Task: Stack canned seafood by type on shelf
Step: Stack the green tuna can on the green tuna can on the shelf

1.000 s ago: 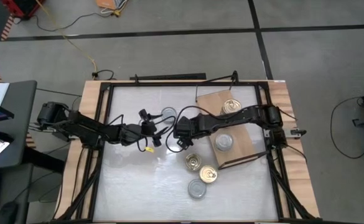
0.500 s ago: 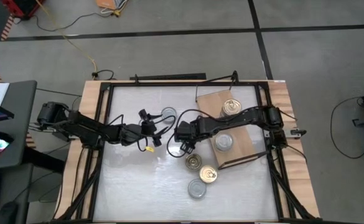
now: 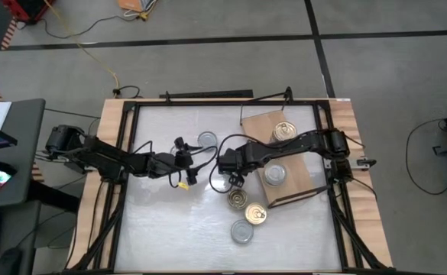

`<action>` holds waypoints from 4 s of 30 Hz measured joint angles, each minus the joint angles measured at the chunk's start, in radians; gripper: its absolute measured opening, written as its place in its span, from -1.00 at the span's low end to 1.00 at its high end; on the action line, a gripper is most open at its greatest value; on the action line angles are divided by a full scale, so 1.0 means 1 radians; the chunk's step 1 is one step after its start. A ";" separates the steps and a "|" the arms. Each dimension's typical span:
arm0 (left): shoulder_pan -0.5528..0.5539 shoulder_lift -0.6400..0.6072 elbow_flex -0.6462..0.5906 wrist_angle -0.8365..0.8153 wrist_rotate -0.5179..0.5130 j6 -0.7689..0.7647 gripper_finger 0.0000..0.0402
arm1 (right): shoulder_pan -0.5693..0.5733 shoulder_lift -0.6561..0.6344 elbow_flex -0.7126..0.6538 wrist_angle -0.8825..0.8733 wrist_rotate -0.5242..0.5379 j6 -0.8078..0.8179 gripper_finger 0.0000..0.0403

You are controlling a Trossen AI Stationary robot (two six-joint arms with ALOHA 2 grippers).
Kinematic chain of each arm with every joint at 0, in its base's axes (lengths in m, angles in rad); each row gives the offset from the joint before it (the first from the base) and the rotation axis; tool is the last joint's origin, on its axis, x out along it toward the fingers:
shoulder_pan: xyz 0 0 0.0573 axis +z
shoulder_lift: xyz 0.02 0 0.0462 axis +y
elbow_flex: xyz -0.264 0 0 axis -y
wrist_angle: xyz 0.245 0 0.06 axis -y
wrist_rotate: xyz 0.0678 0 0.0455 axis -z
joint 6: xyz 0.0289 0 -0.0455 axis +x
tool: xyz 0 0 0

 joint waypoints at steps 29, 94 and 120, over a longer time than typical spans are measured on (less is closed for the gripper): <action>-0.001 0.000 0.000 -0.020 0.041 -0.040 0.39 | -0.090 -0.044 -0.054 0.280 -0.093 -0.230 -0.23; -0.002 0.000 0.000 -0.017 0.036 -0.046 0.39 | -0.048 0.025 -0.082 0.349 0.025 -0.423 -0.51; -0.002 0.000 0.000 -0.017 0.039 -0.044 0.39 | -0.032 0.021 -0.165 0.420 -0.016 -0.476 -0.59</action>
